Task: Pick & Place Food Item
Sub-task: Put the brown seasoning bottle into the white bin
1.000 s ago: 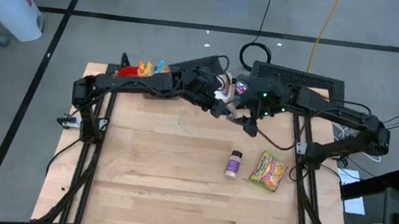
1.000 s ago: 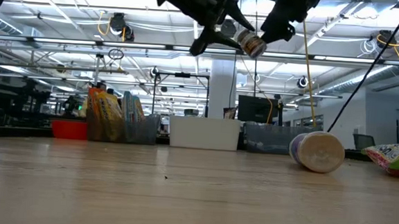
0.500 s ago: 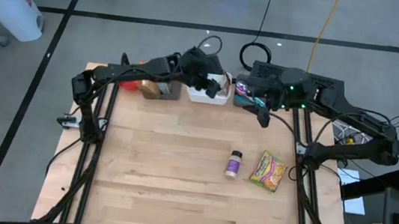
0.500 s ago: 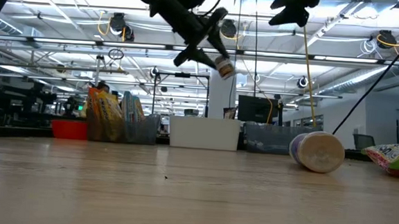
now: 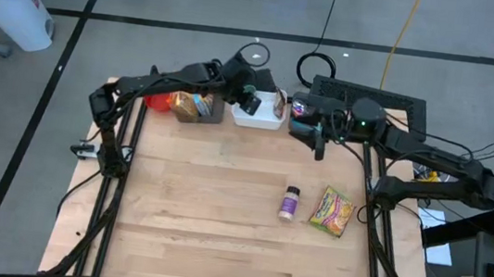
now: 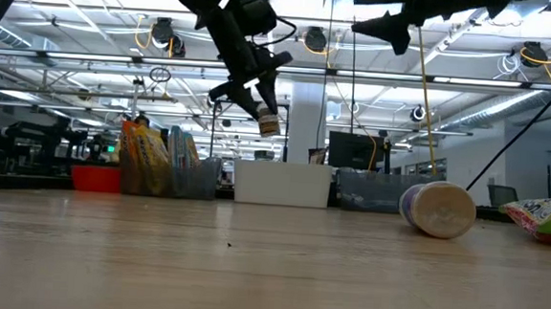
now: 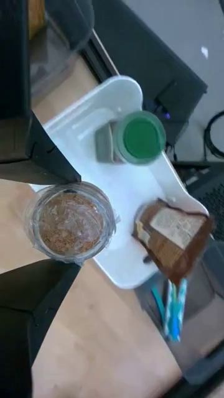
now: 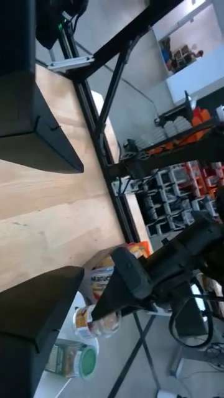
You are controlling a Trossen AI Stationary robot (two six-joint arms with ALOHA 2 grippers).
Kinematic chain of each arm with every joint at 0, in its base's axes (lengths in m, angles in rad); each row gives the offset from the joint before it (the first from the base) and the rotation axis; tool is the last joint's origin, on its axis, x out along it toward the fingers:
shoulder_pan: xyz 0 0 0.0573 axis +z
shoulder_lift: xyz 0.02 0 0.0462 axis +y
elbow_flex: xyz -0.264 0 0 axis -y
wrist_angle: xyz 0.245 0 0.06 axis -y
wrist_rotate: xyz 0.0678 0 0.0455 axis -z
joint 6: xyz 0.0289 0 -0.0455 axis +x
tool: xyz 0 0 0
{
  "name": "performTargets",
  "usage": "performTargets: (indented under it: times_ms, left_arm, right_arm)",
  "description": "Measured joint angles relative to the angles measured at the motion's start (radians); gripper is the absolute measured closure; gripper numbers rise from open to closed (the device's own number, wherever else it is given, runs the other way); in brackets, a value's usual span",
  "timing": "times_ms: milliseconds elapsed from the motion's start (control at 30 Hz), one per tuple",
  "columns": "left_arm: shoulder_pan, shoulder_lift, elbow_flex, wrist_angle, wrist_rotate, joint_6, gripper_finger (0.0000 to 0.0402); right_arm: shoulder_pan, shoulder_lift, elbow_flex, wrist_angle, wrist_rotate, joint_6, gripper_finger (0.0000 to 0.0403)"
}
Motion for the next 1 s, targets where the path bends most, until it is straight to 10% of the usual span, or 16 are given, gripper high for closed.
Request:
performTargets:
  times_ms: [1000]
  left_arm:
    - [0.027,0.175,0.0,0.006,-0.014,0.048,0.0224]
  right_arm:
    - [-0.064,0.066,-0.005,0.117,0.086,0.111,0.0154]
